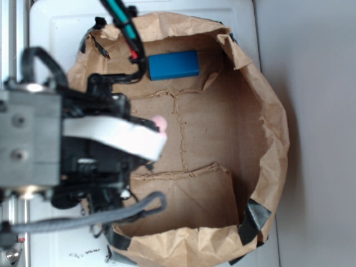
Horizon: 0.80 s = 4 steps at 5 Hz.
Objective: Grab the pink bunny.
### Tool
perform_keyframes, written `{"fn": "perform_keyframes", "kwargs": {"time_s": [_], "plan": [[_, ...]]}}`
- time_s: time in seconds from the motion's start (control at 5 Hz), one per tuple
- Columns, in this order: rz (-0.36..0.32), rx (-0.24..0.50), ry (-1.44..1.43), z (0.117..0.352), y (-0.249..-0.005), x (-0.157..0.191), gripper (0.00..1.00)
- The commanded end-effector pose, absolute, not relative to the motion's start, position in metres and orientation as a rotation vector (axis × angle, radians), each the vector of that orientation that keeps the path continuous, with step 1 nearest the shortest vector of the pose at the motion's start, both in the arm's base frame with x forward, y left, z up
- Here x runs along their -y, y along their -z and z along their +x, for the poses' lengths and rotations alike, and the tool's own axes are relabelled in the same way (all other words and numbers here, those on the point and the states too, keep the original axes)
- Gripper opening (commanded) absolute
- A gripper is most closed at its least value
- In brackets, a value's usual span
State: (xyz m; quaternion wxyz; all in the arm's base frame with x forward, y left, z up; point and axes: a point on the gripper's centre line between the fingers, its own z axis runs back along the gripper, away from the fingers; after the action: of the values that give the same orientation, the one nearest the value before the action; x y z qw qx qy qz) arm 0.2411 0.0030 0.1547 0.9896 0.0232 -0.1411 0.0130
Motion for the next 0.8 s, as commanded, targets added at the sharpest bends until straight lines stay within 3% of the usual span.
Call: {"fn": "perform_keyframes", "kwargs": {"time_s": [0.0,0.6], "plan": [[0.05,0.303,-0.103,0.268,-0.169,-0.013,0.0],[0.048,0.286,-0.122,0.284,-0.167,-0.02,0.0]]}}
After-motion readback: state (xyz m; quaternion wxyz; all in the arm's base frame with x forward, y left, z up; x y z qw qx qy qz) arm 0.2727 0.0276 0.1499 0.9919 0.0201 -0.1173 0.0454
